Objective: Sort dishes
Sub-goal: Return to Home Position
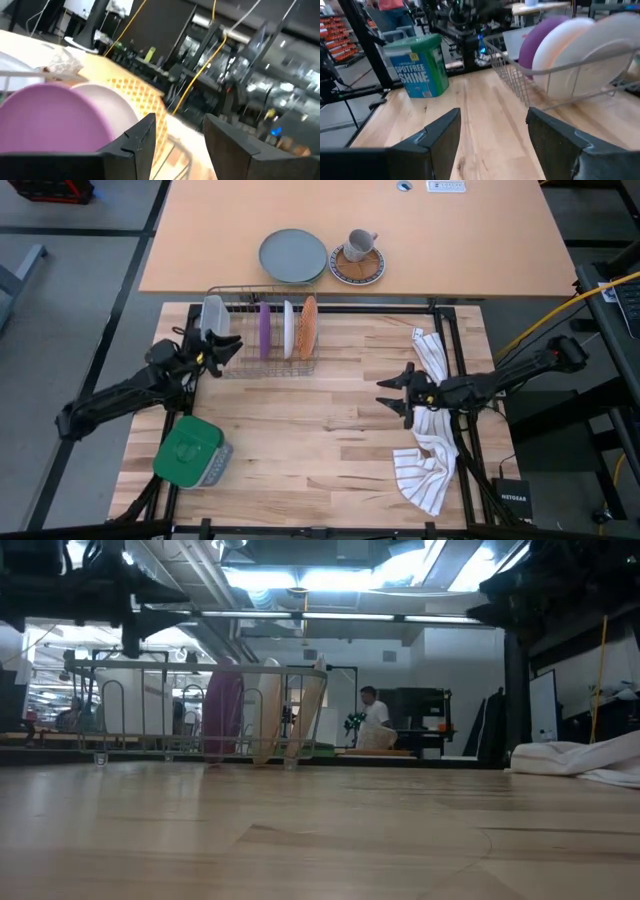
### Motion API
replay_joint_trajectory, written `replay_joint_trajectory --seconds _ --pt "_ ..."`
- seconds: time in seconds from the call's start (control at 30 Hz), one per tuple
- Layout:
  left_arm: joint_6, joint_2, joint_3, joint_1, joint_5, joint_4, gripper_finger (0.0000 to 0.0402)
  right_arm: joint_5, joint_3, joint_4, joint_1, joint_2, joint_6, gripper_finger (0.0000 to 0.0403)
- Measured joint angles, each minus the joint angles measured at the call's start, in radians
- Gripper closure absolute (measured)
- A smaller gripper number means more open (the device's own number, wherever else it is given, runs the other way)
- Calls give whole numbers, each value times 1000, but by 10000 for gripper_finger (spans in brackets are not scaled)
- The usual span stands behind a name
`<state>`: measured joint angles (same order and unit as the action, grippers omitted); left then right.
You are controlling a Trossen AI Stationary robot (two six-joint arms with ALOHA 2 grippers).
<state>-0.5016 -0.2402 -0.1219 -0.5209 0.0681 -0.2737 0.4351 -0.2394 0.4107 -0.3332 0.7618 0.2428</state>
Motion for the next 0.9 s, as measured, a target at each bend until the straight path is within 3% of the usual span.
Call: replay_joint_trajectory --seconds 0.23,0.57,0.7,0.9 --pt "153 127 0 95 0 219 247 51 0 -107 0 -170 -69 171" --pt "431 134 0 208 -165 244 247 94 0 -233 0 -365 -214 171" --pt "539 134 0 228 -180 263 247 123 0 -322 0 -427 -220 171" --pt "556 134 0 233 -184 336 247 123 0 -417 0 -492 -220 171"
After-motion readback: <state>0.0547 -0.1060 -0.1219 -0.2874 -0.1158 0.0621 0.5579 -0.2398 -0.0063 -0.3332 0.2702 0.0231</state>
